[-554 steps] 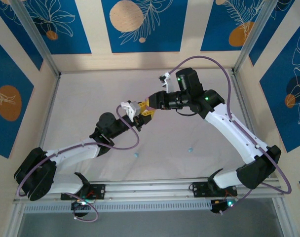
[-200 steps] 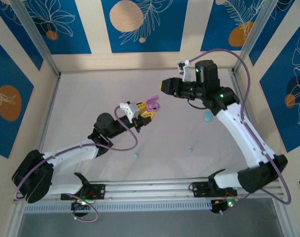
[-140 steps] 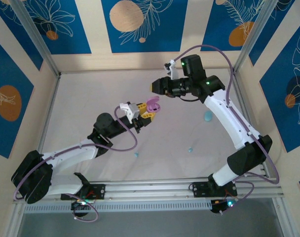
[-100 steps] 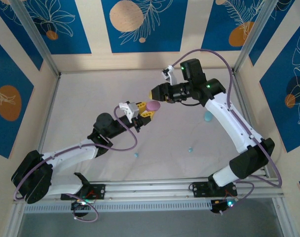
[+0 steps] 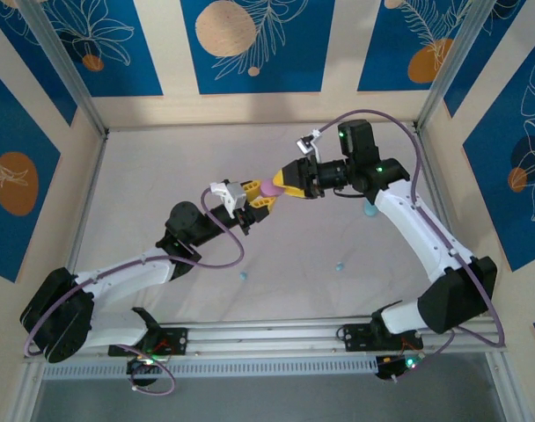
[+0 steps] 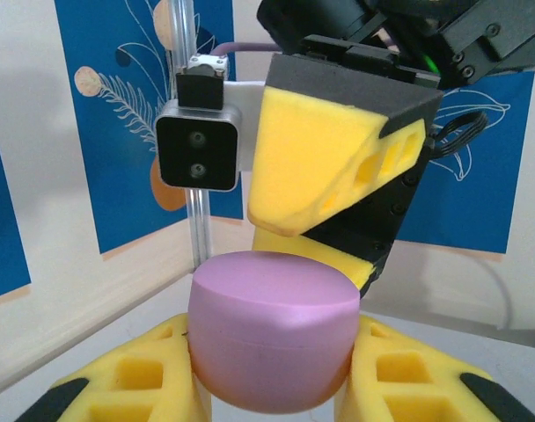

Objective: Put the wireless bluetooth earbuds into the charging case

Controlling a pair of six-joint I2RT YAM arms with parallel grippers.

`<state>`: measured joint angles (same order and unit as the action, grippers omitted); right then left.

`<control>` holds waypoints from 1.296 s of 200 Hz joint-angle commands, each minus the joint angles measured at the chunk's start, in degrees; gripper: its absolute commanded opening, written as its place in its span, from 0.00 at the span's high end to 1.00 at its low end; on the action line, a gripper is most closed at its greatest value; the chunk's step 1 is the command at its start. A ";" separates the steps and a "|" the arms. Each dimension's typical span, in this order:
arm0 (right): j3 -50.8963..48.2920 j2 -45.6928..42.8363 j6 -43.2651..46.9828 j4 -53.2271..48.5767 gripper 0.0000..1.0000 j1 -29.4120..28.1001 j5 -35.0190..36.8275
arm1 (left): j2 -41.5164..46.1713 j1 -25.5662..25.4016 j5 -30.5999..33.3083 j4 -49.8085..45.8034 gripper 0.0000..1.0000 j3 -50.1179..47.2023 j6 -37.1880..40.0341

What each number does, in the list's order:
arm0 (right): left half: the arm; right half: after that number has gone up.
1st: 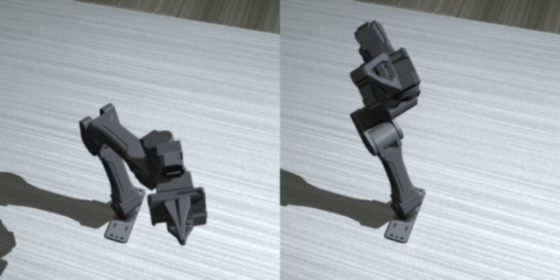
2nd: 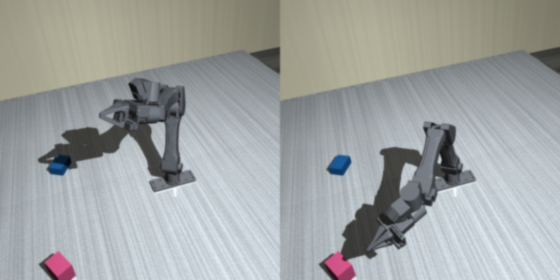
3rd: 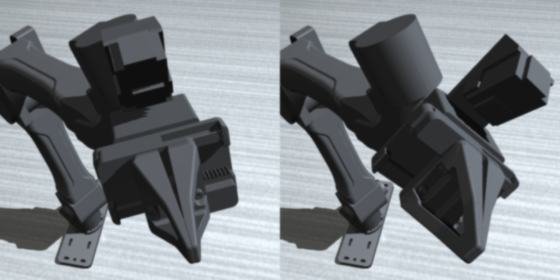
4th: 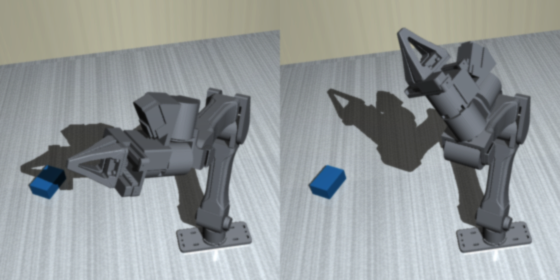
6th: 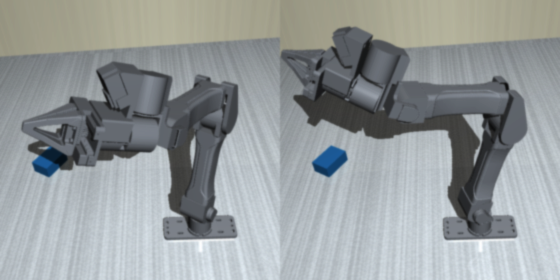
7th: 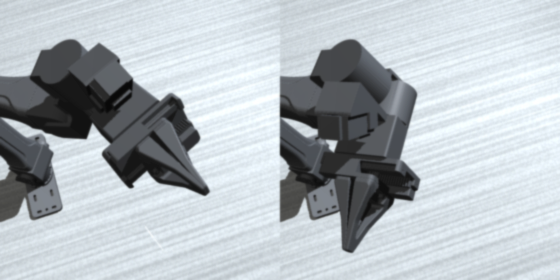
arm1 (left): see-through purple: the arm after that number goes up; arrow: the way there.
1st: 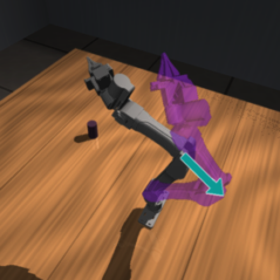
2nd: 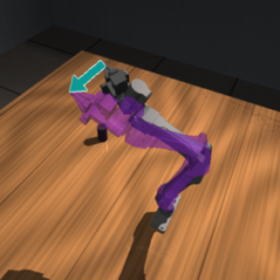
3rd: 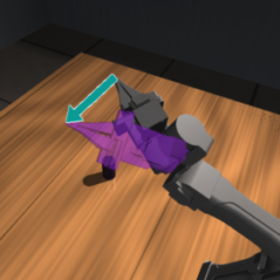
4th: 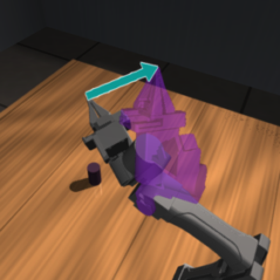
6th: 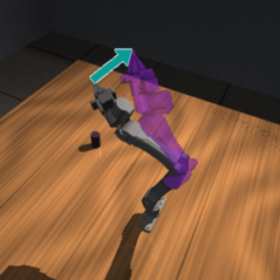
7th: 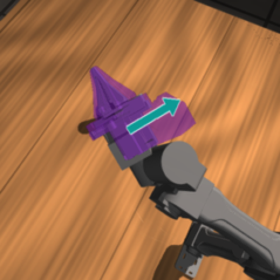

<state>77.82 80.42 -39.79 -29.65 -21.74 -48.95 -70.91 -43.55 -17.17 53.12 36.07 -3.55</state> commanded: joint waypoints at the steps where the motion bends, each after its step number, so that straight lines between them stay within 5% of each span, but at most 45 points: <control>1: -0.73 2.05 -4.96 3.16 0.49 -0.58 -9.20 | 0.85 -0.57 -1.04 2.87 0.69 1.45 -0.97; 76: -2.33 3.00 -5.90 5.12 0.74 -0.90 -12.40 | 0.97 -0.62 0.46 1.62 0.67 1.30 -0.32; 113: -3.16 0.69 -5.56 6.04 0.83 0.48 -8.09 | 1.03 -0.57 2.97 -1.97 0.58 1.20 0.80; 175: -8.16 -1.87 -8.34 11.42 0.85 4.42 -0.30 | 2.63 -0.57 5.10 -7.29 0.32 0.02 2.01; 201: -12.46 -0.96 -6.89 10.58 0.85 6.29 11.41 | 5.59 -0.64 10.23 -9.34 0.28 -1.48 1.88; 224: -16.53 3.29 -7.73 12.86 0.85 7.80 16.99 | 9.03 -0.57 14.88 -15.30 0.26 -1.32 1.19; 259: -16.34 15.70 -7.29 15.73 0.84 8.55 14.30 | 13.50 -0.48 20.77 -30.52 0.22 2.04 -0.59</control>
<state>61.67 89.30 -47.18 -16.16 -13.43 -35.59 -60.10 -43.75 -2.59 34.06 35.22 -2.81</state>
